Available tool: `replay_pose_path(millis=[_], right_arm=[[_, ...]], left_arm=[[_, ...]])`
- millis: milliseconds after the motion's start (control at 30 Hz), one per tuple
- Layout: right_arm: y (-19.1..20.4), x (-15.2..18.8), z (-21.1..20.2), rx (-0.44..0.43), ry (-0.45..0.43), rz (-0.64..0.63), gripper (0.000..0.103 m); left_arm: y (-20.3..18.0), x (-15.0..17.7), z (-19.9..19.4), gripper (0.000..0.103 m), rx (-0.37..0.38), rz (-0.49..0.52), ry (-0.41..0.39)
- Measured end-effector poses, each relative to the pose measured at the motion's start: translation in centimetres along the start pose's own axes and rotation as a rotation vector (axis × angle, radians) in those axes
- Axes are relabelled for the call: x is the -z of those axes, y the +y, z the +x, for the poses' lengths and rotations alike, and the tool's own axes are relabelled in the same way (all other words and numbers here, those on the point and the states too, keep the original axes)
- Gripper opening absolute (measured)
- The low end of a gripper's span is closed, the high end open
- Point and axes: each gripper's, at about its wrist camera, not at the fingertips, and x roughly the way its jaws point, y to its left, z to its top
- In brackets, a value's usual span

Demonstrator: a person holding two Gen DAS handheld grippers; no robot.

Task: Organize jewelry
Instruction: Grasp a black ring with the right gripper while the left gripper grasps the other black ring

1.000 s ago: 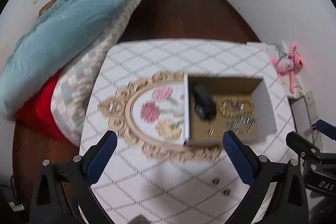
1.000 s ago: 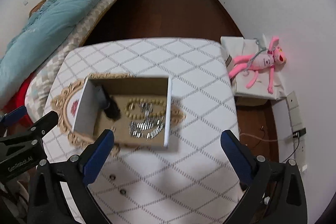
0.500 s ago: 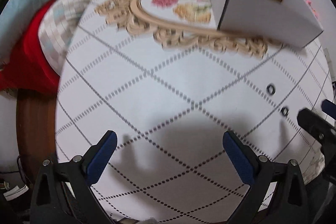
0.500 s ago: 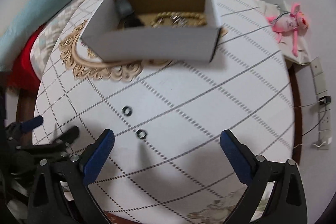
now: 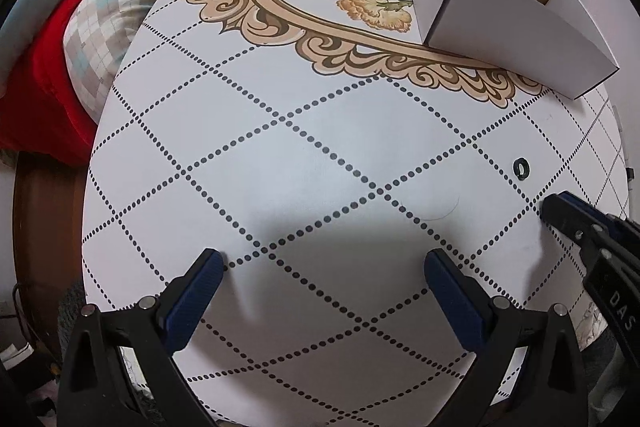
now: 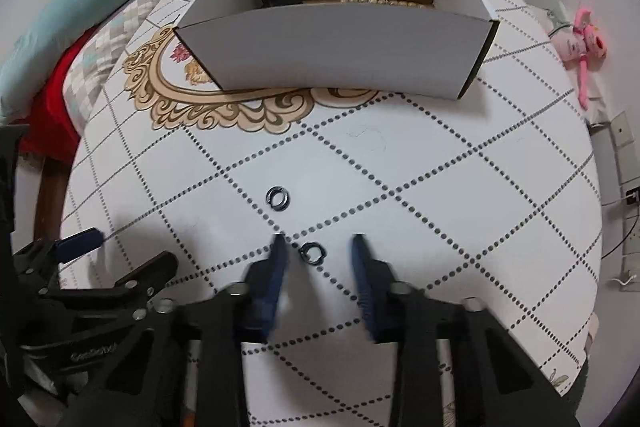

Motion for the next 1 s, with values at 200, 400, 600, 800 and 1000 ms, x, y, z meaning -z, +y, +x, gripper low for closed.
replay_pose_path(millis=[200,400,600,800,1000], right_arm=[[-1.1,0.2,-0.5,-0.02,-0.016,0.025,0.012],[-5.5,0.0,-2.4,-0.011,-0.053,0.123,0.012],[-9.3,0.0,-2.7,0.031,-0.071,0.199,0.012],[-11.0,-0.2,-2.9,0.036,-0.097,0.248,0.012],[-11.2,-0.5,-2.7,0.027,-0.102,0.258,0.012]], left_arm=[[-1.1,-0.4,-1.4,0.102,-0.017,0.013,-0.045],[-5.6,-1.5,-2.8,0.1,0.026,0.082,-0.118],[-9.6,-2.5,-1.9,0.082,0.013,0.14,-0.135],[-11.5,-2.6,-1.7,0.056,0.006,0.184,-0.164],[-12.2,-2.9,-2.2,0.018,0.054,0.189,-0.173]])
